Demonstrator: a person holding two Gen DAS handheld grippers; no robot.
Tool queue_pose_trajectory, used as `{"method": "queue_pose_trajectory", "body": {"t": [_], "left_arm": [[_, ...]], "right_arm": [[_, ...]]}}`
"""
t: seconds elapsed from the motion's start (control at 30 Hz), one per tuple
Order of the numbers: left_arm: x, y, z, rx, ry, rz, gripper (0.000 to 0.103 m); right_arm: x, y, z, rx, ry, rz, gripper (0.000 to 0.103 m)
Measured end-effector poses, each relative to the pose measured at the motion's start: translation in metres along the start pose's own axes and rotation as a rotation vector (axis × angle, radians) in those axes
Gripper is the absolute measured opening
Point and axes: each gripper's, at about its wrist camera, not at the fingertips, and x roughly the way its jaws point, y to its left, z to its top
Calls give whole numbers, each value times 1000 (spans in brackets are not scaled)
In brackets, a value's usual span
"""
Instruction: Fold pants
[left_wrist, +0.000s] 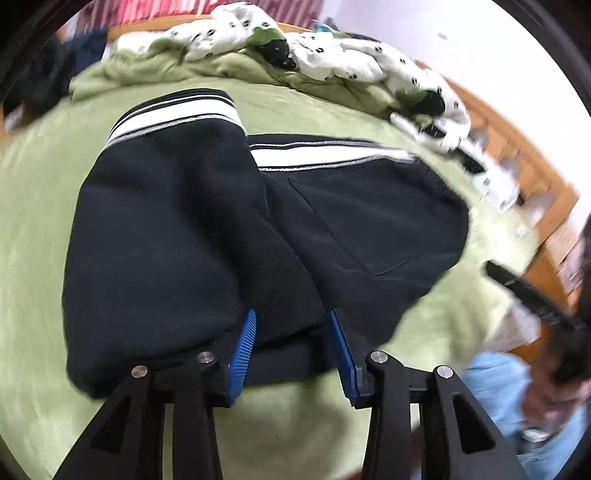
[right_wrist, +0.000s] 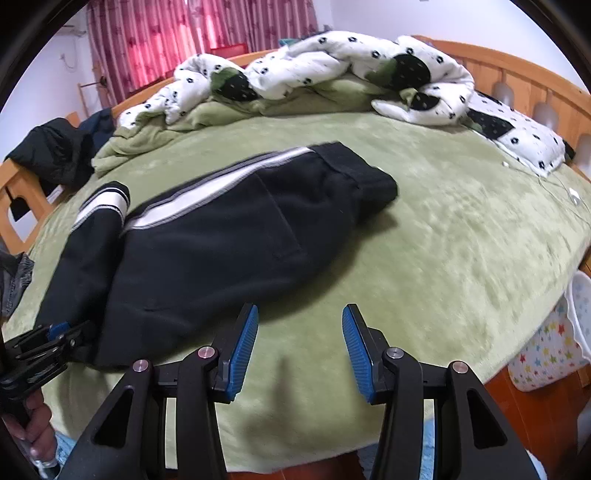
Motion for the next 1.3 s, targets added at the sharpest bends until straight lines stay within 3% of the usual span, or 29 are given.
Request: {"method": "queue_pose_trajectory", "body": {"t": [0.07, 0.17, 0.27, 0.57, 0.77, 0.9, 0.97, 1.1, 1.17, 1.2, 1.27, 1.3], "left_arm": [[-20, 4, -4, -22, -26, 13, 40], [-52, 17, -9, -35, -79, 108, 50], [-76, 43, -7, -123, -87, 167, 50], [-140, 123, 26, -355, -170, 241, 52], [-129, 146, 30, -369, -226, 217, 52], [-105, 161, 26, -407, -171, 221, 52], [-100, 169, 25, -451, -164, 182, 52], [-89, 174, 20, -480, -133, 163, 52], [-79, 175, 18, -487, -104, 158, 52], [-77, 175, 18, -488, -97, 160, 52], [-69, 174, 16, -487, -86, 183, 52], [-67, 170, 14, -479, -87, 197, 52]], "right_arm": [[-2, 8, 4, -6, -14, 22, 47], [-7, 24, 10, -29, -32, 54, 47], [-13, 46, 13, -46, -38, 105, 47], [-32, 101, 30, -115, -30, 234, 52], [-2, 117, 41, -42, 47, 348, 53], [37, 133, 34, 12, 118, 431, 53], [57, 141, 27, 41, 175, 484, 53], [85, 166, 13, -11, 232, 526, 53], [93, 180, 8, -53, 207, 517, 48], [99, 186, 7, -66, 216, 519, 40], [112, 204, 7, -110, 262, 517, 37], [114, 212, 9, -138, 260, 510, 28]]}}
